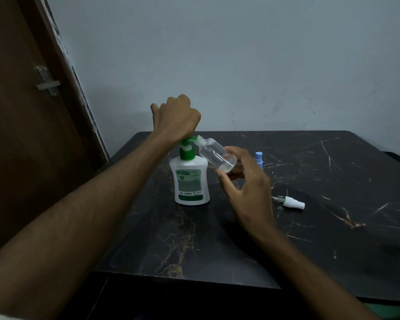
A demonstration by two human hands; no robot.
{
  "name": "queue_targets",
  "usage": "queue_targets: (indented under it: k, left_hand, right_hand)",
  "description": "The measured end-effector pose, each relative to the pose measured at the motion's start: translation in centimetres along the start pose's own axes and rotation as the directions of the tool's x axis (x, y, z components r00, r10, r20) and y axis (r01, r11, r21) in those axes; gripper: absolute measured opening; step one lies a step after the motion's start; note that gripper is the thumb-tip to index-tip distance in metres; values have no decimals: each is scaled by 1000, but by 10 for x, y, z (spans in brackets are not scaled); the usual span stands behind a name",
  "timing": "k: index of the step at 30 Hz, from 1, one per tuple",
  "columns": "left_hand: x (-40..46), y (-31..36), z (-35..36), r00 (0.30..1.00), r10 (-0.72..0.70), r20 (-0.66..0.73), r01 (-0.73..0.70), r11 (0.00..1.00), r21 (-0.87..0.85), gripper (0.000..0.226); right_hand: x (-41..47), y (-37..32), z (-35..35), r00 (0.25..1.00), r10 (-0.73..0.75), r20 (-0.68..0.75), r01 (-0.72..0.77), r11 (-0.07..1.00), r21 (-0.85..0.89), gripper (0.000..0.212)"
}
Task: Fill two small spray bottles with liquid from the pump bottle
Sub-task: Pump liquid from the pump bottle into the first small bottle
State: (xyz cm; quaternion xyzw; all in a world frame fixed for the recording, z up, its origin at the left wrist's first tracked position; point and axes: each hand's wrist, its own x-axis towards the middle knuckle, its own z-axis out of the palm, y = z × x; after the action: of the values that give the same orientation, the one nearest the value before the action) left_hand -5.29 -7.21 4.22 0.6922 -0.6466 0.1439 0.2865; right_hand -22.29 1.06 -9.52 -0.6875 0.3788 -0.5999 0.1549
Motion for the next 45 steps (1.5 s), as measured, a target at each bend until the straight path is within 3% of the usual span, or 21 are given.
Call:
queue_targets:
  k: [14, 23, 35, 45]
  left_hand:
    - [-1, 5, -2, 999, 32, -7, -31, 998, 56, 18]
    - [3, 2, 3, 999, 33, -33, -31, 998, 60, 8]
    - [10, -4, 11, 995, 56, -87, -52, 997, 52, 16]
    - [11, -5, 10, 996, 58, -67, -54, 997, 55, 17]
  right_hand:
    - [-3, 0, -2, 999, 39, -4, -39, 999, -1, 48]
    - [-4, -3, -4, 999, 35, 17, -35, 998, 47, 36]
    - [-3, 0, -3, 998, 25, 64, -26, 1000, 3, 28]
    - [-5, 4, -2, 998, 12, 53, -12, 1000, -16, 37]
